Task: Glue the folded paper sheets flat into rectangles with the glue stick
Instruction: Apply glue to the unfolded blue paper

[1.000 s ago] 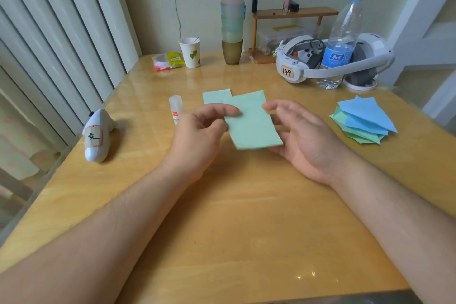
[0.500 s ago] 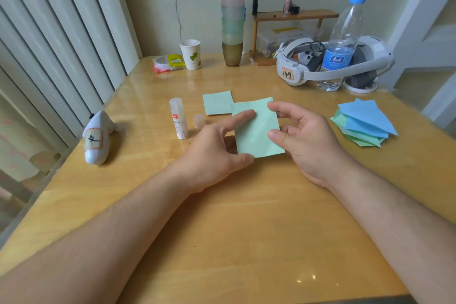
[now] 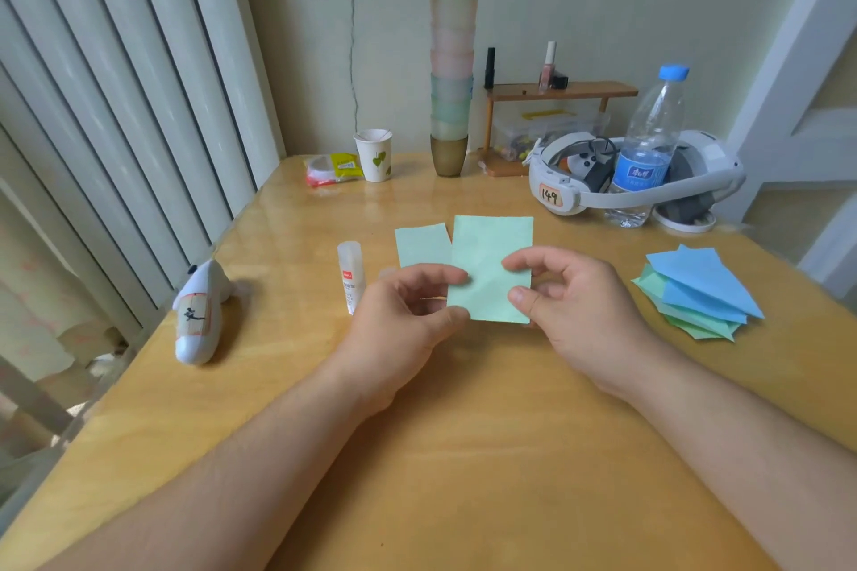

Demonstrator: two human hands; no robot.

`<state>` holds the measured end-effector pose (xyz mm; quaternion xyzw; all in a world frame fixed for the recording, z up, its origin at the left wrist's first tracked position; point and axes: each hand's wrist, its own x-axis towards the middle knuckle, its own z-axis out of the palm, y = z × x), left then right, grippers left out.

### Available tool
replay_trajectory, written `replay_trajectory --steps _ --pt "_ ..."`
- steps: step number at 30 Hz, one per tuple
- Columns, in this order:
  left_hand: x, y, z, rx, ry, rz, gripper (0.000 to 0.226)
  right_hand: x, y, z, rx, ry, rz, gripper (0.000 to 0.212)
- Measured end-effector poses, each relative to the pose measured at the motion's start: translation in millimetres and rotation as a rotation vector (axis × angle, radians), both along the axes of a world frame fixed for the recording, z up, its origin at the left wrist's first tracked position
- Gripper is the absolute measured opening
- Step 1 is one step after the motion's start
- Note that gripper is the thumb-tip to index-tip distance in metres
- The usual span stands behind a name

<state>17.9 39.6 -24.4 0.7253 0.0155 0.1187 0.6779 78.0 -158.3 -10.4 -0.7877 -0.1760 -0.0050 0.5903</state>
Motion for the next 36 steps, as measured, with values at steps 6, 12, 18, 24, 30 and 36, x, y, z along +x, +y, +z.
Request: replay_trajectory --steps 6,12,18,24,30,36 --pt "4.1 6.4 -3.8 0.046 0.035 0.085 0.028 39.6 33.5 18.8 -0.141 -0.057 -0.010 0.030" --pt "2.7 3.4 -4.0 0.361 -0.075 0.147 0.035 84.8 97.8 3.3 -0.131 -0.024 -0.062 0.031" --pt "4.3 6.6 -6.8 0.535 -0.142 0.176 0.036 98.3 113.4 -12.3 -0.507 -0.146 -0.044 0.038" --pt "3.5 6.3 -4.5 0.595 -0.150 0.159 0.036 94.1 110.3 -24.1 -0.653 -0.293 -0.083 0.046" --pt "-0.3 3.1 -5.9 0.755 -0.137 0.095 0.026 67.1 59.0 -5.8 -0.688 -0.333 -0.119 0.024" --pt "-7.5 -9.5 -6.1 1.035 -0.225 0.045 0.017 36.0 -33.5 10.2 -0.755 -0.479 -0.213 0.024"
